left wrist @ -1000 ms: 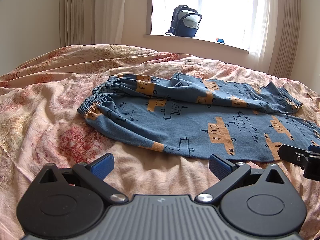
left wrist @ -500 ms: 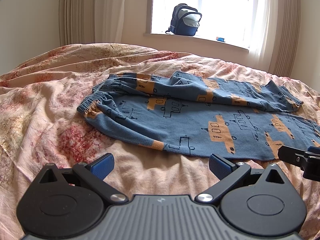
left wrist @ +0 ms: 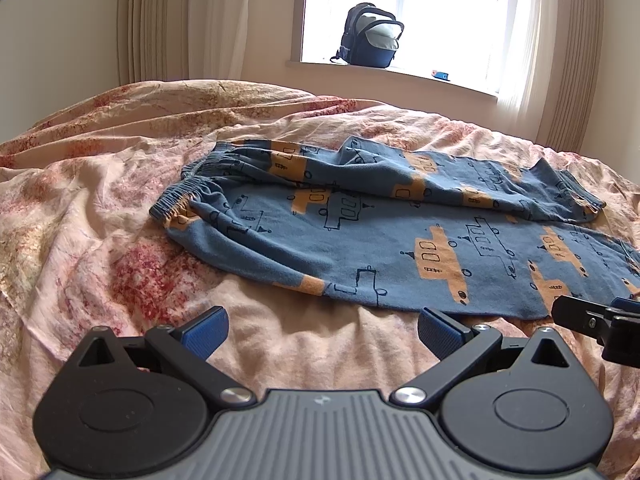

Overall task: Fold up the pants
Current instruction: 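Reach both grippers to the pant leg hems and lower onto them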

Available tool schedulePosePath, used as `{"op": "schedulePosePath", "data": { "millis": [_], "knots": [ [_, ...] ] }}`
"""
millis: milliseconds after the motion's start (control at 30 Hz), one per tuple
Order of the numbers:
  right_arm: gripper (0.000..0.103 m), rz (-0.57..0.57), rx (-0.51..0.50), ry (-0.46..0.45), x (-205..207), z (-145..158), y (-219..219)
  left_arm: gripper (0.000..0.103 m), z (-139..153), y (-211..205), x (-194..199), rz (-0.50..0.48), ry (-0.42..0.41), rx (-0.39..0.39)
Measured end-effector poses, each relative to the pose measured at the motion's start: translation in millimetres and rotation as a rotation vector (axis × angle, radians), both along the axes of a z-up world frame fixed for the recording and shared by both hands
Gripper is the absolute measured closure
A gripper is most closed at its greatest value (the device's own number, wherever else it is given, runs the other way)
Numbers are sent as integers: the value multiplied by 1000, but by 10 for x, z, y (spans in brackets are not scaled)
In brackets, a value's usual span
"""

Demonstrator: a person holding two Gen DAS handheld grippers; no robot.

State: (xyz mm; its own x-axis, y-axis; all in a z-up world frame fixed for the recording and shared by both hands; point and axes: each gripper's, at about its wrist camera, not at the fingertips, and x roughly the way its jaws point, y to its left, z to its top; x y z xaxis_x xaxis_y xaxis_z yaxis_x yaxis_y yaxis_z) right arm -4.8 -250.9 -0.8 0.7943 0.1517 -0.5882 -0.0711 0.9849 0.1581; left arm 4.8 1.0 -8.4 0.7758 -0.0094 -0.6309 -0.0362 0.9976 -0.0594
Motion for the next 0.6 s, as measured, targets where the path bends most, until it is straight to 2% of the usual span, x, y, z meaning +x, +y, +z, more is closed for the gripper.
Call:
{"op": "schedulePosePath", "data": {
  "millis": [100, 200, 333, 467, 600],
  "knots": [
    [0, 3, -10, 13, 30, -10, 14, 0, 0, 5, 14, -3, 7, -7],
    [0, 24, -63, 27, 133, 0, 81, 0, 27, 23, 33, 0, 2, -16],
    [0, 77, -92, 27, 318, 143, 146, 0, 116, 79, 82, 30, -8, -24],
    [0, 113, -121, -15, 462, 410, 171, 0, 261, 120, 138, 48, -26, -28],
    [0, 149, -226, -109, 512, 675, 257, 0, 425, 96, 205, 51, -65, 8]
  ]
}}
